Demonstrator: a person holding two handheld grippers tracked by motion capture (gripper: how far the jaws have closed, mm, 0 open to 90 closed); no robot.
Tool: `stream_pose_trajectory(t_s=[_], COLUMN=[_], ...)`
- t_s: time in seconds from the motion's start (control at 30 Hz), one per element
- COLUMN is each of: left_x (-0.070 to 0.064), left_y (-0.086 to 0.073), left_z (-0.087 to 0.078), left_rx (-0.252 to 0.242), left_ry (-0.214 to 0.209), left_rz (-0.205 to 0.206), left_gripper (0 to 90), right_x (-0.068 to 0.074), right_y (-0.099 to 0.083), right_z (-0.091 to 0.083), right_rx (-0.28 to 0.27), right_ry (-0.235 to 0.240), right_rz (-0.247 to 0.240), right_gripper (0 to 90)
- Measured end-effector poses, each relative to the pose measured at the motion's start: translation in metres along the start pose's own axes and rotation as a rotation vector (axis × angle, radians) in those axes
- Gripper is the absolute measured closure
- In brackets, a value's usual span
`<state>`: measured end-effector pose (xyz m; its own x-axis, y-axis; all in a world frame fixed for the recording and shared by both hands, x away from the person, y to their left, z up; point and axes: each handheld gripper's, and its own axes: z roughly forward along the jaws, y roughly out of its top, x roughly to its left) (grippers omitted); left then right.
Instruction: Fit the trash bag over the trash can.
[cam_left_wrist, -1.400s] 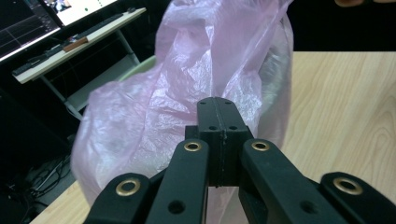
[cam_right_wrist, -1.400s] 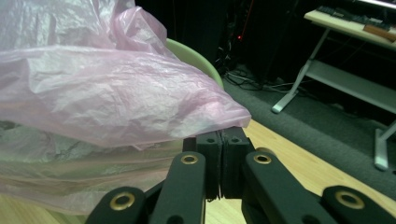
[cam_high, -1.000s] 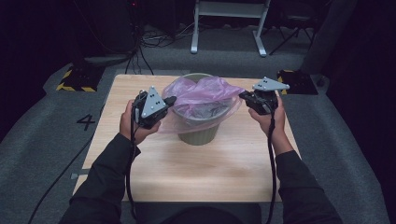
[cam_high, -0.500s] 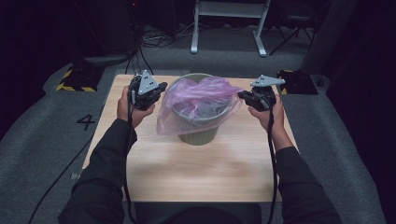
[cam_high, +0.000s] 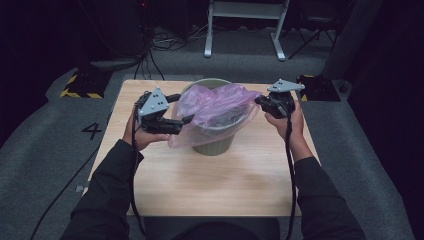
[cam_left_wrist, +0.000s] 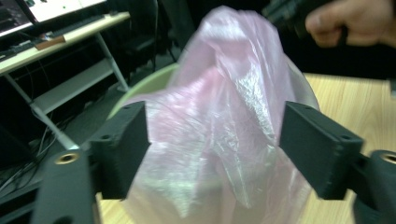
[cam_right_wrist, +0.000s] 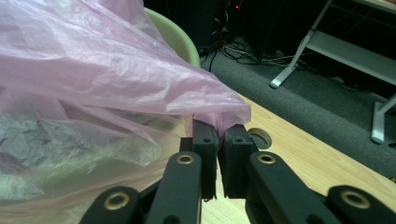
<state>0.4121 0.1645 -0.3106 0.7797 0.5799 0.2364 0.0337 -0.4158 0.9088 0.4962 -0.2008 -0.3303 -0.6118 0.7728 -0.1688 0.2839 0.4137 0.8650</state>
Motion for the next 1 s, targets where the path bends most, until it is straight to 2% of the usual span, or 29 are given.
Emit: stream_pose_trajectory(t_s=[0.1, 0.23, 0.3, 0.37, 0.47, 0.5, 0.57, 0.6, 0.63, 0.67, 0.7, 0.73, 0.8, 0.83, 0.93, 0.97, 1.0], left_x=[-0.008, -0.012, -0.019, -0.025, -0.033, -0.033, -0.030, -0.028, -0.023, -0.020, -0.015, -0.011, -0.007, 0.001, 0.012, 0.012, 0.023], left_y=[0.001, -0.002, -0.002, -0.002, -0.001, -0.001, -0.001, -0.001, -0.001, -0.001, -0.001, 0.000, 0.000, 0.000, 0.001, 0.001, 0.001], left_z=[0.008, 0.012, 0.011, 0.010, 0.014, 0.016, 0.020, 0.022, 0.025, 0.025, 0.025, 0.024, 0.023, 0.020, 0.016, 0.016, 0.015], left_rx=[0.042, 0.055, 0.061, 0.064, 0.099, 0.112, 0.138, 0.142, 0.165, 0.160, 0.150, 0.141, 0.129, 0.111, 0.107, 0.107, 0.109], left_ry=[-0.022, -0.049, -0.042, -0.065, -0.032, -0.006, 0.048, 0.052, 0.080, 0.075, 0.097, 0.113, 0.098, 0.091, 0.094, 0.094, 0.093], left_rz=[0.019, 0.025, 0.044, 0.058, 0.080, 0.080, 0.067, 0.054, 0.041, 0.025, 0.008, 0.005, 0.002, -0.006, 0.005, 0.005, -0.001], left_gripper=[21.9, 20.9, 20.3, 19.4, 18.4, 18.5, 22.4, 23.2, 25.7, 30.7, 39.5, 54.0, 64.5, 71.5, 86.5, 88.0, 89.5], right_x=[0.001, 0.000, -0.001, -0.001, -0.001, -0.001, 0.000, 0.000, 0.001, 0.001, 0.002, 0.002, 0.002, 0.002, 0.002, 0.002, 0.001], right_y=[0.001, 0.001, 0.000, -0.001, -0.002, -0.002, -0.001, -0.001, -0.001, -0.001, 0.000, 0.000, 0.002, 0.002, 0.002, 0.002, 0.002], right_z=[0.000, 0.000, 0.000, -0.001, -0.001, -0.001, -0.002, -0.002, -0.002, -0.002, -0.003, -0.003, -0.003, -0.004, -0.004, -0.004, -0.004], right_rx=[0.003, 0.001, 0.003, 0.002, 0.009, 0.009, 0.008, 0.007, 0.006, 0.001, 0.000, 0.001, -0.002, -0.001, 0.005, 0.005, 0.021], right_ry=[-0.001, -0.015, -0.009, -0.005, -0.002, -0.001, 0.003, 0.007, 0.011, 0.018, 0.023, 0.023, 0.033, 0.031, 0.033, 0.033, 0.038], right_rz=[0.002, 0.010, 0.018, 0.018, 0.019, 0.020, 0.022, 0.023, 0.021, 0.011, 0.008, 0.003, -0.007, -0.009, -0.017, -0.017, -0.021], right_gripper=[87.0, 89.1, 89.4, 89.4, 89.4, 89.4, 89.3, 89.2, 89.0, 88.7, 88.4, 88.1, 87.9, 87.9, 88.8, 88.8, 89.3])
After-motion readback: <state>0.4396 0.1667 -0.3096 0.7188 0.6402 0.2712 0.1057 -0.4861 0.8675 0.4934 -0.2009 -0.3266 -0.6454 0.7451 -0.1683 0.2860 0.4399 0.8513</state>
